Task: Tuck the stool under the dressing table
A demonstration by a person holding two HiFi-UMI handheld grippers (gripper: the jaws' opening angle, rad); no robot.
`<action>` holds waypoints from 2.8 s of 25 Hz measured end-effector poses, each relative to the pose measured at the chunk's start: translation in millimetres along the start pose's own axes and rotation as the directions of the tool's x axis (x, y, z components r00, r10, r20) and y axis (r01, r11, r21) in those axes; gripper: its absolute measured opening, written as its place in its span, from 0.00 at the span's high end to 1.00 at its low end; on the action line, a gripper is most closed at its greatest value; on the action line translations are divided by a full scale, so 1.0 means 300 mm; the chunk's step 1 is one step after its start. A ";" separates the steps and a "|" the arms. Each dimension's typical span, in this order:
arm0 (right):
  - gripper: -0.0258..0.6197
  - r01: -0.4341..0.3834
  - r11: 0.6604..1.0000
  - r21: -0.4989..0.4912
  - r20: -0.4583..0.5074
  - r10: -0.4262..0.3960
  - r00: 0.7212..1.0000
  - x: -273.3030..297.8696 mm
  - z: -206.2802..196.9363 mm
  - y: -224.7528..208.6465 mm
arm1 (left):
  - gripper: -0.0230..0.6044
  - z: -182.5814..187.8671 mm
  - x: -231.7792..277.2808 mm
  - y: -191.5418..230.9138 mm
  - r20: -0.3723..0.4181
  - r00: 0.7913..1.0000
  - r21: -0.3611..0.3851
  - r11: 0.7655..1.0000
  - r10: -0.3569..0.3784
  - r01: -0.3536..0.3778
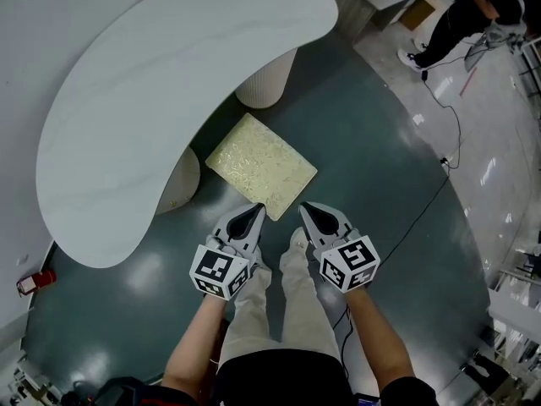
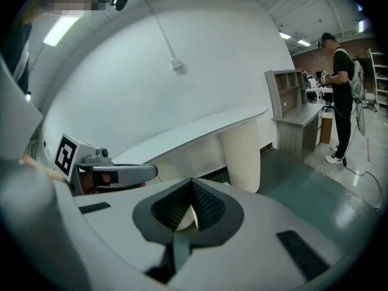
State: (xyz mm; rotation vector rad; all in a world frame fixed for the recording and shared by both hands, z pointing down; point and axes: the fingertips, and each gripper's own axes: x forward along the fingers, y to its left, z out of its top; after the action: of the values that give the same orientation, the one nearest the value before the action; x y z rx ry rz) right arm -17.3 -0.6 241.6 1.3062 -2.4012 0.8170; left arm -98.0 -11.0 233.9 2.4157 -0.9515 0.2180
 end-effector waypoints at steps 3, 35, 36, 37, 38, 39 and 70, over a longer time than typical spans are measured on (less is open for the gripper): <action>0.95 0.002 1.000 0.006 -0.014 -0.002 1.000 0.017 -0.036 -0.029 | 0.95 -0.033 0.027 0.018 -0.011 1.000 -0.004 1.000 0.005 -0.005; 0.95 -0.022 0.990 0.137 -0.149 0.043 0.988 0.243 -0.427 -0.299 | 0.95 -0.374 0.319 0.148 -0.098 0.993 -0.128 0.989 0.058 -0.071; 0.95 -0.021 0.990 0.137 -0.149 0.041 0.988 0.251 -0.436 -0.309 | 0.95 -0.384 0.325 0.153 -0.099 0.993 -0.136 0.988 0.060 -0.073; 0.95 -0.019 0.991 0.136 -0.150 0.040 0.988 0.261 -0.443 -0.320 | 0.95 -0.394 0.331 0.160 -0.100 0.993 -0.144 0.987 0.061 -0.075; 0.95 -0.019 0.991 0.133 -0.149 0.039 0.988 0.273 -0.451 -0.331 | 0.95 -0.405 0.337 0.168 -0.102 0.993 -0.148 0.986 0.063 -0.078; 0.95 -0.018 0.991 0.132 -0.148 0.038 0.988 0.283 -0.460 -0.342 | 0.95 -0.418 0.341 0.175 -0.105 0.992 -0.150 0.985 0.067 -0.082; 0.95 0.063 0.986 0.155 -0.302 -0.014 0.953 0.446 -0.915 -0.521 | 0.95 -0.755 0.381 0.289 -0.174 0.974 -0.166 0.970 0.147 -0.177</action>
State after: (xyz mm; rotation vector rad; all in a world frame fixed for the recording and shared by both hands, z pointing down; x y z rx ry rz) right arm 35.3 7.7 580.4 1.1829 -2.1019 1.1328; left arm -62.3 -10.8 499.5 2.1218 -1.0480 0.3641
